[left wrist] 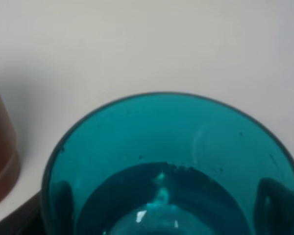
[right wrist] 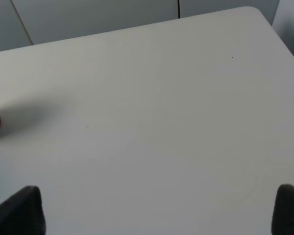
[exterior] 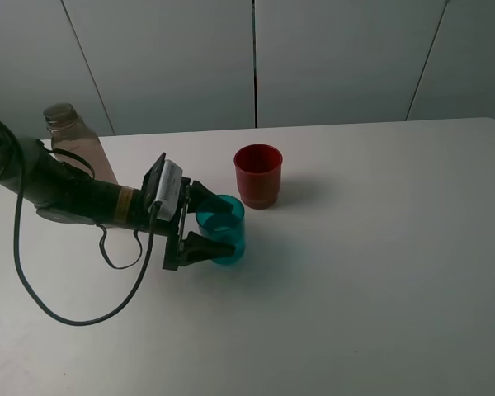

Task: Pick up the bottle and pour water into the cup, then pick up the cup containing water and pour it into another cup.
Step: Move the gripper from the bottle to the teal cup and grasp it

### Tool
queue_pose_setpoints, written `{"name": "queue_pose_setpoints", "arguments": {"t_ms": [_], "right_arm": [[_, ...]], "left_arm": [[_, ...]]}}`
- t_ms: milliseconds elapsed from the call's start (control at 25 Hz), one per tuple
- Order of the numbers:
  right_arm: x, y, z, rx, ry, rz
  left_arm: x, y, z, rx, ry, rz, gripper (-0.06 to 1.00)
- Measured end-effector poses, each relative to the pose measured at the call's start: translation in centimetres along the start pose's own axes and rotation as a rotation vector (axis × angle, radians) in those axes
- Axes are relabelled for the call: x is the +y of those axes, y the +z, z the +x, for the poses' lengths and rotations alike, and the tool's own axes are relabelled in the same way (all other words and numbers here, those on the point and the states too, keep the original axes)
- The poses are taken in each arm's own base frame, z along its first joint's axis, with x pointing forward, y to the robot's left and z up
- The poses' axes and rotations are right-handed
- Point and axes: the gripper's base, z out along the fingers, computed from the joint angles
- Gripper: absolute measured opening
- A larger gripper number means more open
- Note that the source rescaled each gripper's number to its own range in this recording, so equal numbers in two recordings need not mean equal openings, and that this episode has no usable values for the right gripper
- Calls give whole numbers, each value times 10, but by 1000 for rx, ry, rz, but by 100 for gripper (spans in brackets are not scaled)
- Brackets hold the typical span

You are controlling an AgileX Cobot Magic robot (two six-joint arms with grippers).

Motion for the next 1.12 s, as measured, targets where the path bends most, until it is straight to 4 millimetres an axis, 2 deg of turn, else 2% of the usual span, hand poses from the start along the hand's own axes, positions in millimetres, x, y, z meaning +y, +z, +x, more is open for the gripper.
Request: {"name": "queue_pose_setpoints", "arguments": {"t_ms": [560,880,920,960,1000,1040,1120], "right_arm": [[0,0,0,0,0,0],[0,0,0,0,-2,0],[0,0,0,0,-2,0],[0,0,0,0,-2,0],[0,0,0,0,-2,0],[0,0,0,0,-2,0],[0,0,0,0,-2,0]], "left_arm": [[11,5,-4,36,-13,-37,94],[10,8,-5,43,-8,-36,92],[10,8,-5,43,-8,-36,80],[10,8,-5,43,-8,-36,54],[10,8,-5,44,-9,-35,20],[10,8,-5,44,-9,-35,14],[11,8,-6,44,-6,-34,14]]}}
